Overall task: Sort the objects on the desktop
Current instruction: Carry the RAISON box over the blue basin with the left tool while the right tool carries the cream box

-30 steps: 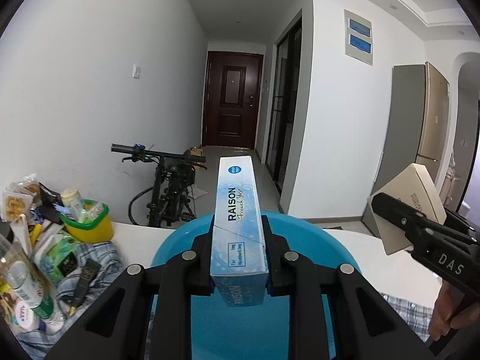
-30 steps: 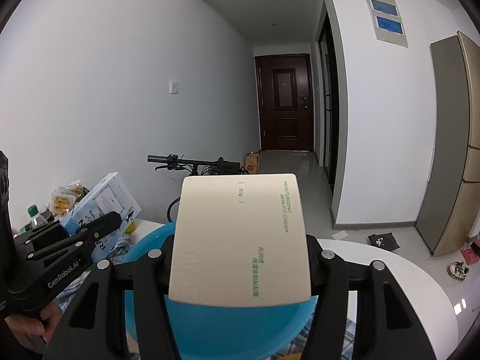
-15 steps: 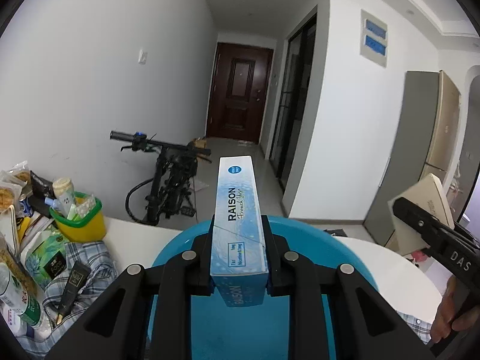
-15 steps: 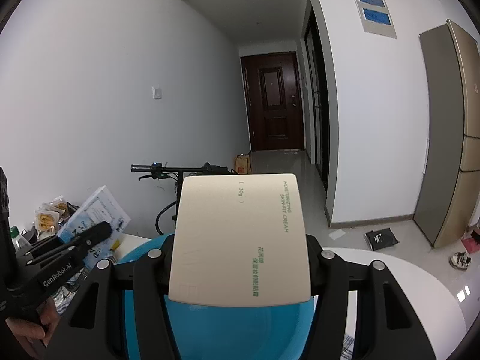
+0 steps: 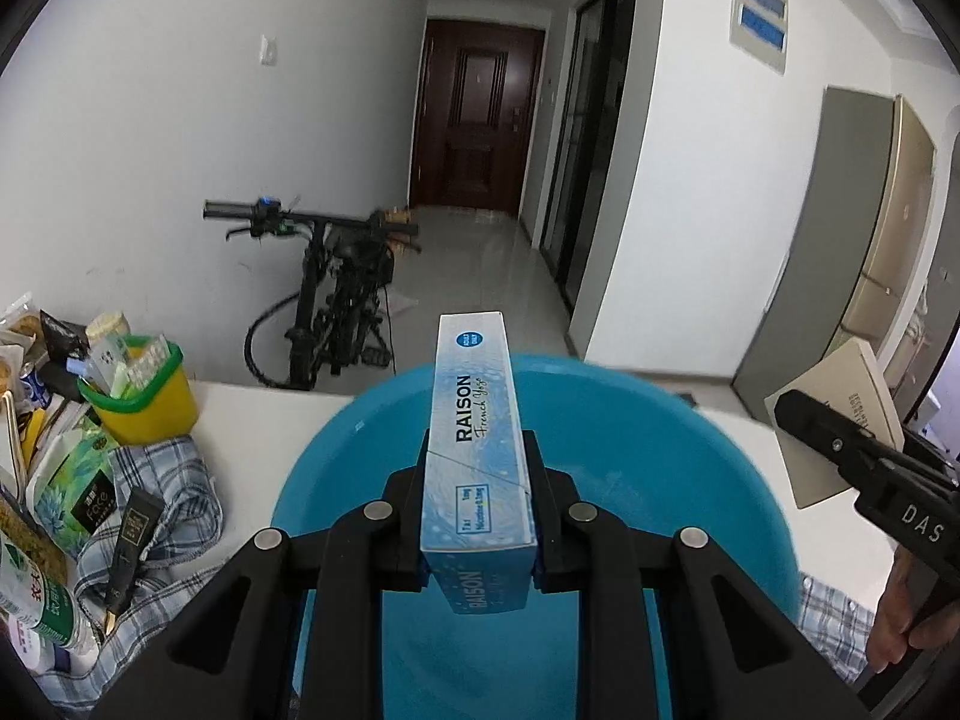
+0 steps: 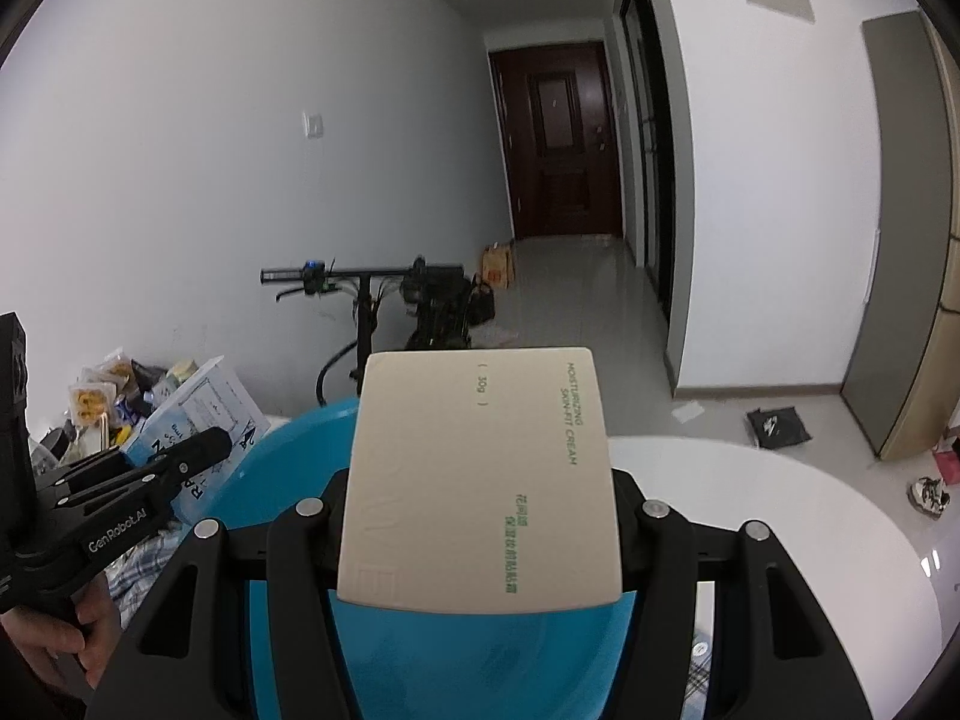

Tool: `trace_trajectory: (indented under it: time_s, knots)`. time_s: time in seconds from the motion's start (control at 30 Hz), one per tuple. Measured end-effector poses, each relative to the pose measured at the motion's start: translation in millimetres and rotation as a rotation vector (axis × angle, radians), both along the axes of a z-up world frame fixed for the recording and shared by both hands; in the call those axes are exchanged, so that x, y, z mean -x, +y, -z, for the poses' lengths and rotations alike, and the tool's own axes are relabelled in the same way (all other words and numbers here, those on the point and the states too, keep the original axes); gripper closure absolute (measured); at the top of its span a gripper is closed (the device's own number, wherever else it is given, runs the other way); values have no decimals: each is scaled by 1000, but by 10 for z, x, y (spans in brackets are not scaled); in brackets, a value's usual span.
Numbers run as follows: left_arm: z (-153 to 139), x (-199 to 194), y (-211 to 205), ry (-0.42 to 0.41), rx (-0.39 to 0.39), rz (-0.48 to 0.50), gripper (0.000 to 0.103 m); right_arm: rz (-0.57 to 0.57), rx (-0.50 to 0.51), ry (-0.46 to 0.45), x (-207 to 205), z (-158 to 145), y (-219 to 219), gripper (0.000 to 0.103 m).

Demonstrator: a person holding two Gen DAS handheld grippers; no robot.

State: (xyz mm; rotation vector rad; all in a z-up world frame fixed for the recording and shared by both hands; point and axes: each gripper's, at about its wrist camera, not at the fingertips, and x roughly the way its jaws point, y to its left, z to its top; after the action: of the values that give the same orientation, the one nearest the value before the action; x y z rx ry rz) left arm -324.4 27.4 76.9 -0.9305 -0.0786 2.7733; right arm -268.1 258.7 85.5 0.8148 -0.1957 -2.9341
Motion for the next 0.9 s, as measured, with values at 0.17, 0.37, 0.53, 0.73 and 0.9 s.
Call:
trace_trajectory:
  time_s: [0.17, 0.37, 0.53, 0.73, 0.9]
  knots:
    - [220, 177, 39, -126, 14, 40, 79, -11, 7, -60, 63, 145, -1, 47]
    - [529, 342, 125, -262, 31, 75, 79, -26, -5, -109, 178, 237, -8, 47]
    - [695, 433, 127, -329, 28, 69, 79, -32, -30, -150, 211, 318, -11, 47]
    - [731, 475, 88, -348, 13, 56, 79, -35, -37, -158, 235, 342, -26, 47]
    - [702, 457, 79, -343, 4, 52, 79, -37, -39, -159, 232, 343, -37, 47]
